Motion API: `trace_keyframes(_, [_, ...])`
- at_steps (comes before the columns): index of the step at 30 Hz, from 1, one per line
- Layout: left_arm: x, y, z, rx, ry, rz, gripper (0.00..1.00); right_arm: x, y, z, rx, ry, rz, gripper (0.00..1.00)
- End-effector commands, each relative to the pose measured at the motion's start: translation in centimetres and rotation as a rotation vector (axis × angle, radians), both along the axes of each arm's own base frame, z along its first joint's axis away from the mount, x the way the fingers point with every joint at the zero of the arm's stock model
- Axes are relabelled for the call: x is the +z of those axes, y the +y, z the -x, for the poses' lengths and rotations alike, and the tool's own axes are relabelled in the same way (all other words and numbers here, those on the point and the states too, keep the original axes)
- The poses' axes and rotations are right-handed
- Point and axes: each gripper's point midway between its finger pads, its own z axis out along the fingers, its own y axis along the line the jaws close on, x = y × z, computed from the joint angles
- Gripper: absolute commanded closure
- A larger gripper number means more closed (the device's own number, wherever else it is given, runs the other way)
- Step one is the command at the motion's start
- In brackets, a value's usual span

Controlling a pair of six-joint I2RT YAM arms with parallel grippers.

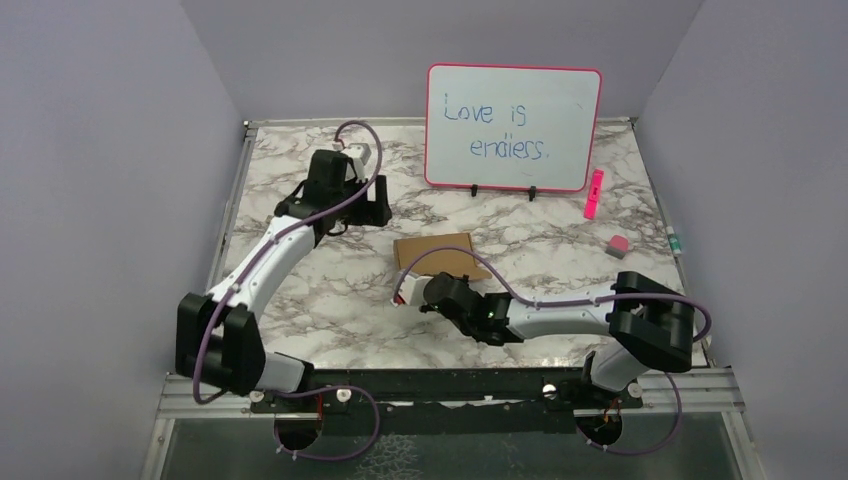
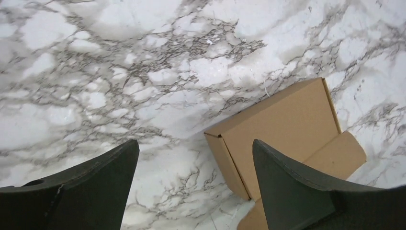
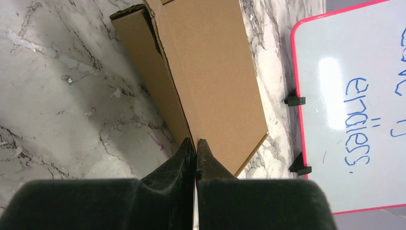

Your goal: Fold the paper box

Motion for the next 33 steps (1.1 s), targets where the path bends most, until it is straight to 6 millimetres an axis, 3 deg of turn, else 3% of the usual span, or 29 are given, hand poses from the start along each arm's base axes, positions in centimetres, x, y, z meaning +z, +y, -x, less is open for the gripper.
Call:
trace_keyframes(1, [1.8, 3.0, 2.1, 0.229, -0.071, 0.078, 0.11, -2.7, 0.0, 1.1, 0.000, 0.100, 0.061, 0.94])
trace_keyframes(7, [-0.4, 3.2, 5.8, 0.339, -0.041, 0.244, 0.12, -3.1, 0.9, 1.4, -0.009, 0.152, 0.057, 0.74])
trace_keyframes(10, [-1.4, 2.7, 7.2, 0.347, -0.014, 0.312, 0.13, -2.9, 1.2, 1.2, 0.001, 0.148, 0.070, 0.73])
trace_keyframes(13, [-1.9, 2.7, 7.9, 0.339, -0.001, 0.315, 0.13, -3.0, 1.0, 1.0, 0.002, 0.139, 0.123, 0.64])
trace_keyframes(18, [0.4, 3.9, 7.0, 0.318, -0.081, 0.230, 0.13, -3.2, -1.1, 0.2, -0.037, 0.069, 0.211, 0.51])
trace_keyframes(22, [2.2, 5.2, 6.2, 0.323, -0.167, 0.156, 0.13, -2.7, -2.2, -0.5, -0.069, 0.005, 0.240, 0.47])
trace_keyframes(26, [3.3, 6.7, 5.9, 0.353, -0.238, 0.097, 0.13, -2.0, -2.0, -1.0, -0.075, -0.040, 0.231, 0.52])
trace_keyframes(33, [4.5, 7.2, 6.4, 0.367, -0.267, 0.093, 0.13, 0.5, -0.6, -0.7, -0.036, -0.010, 0.218, 0.87])
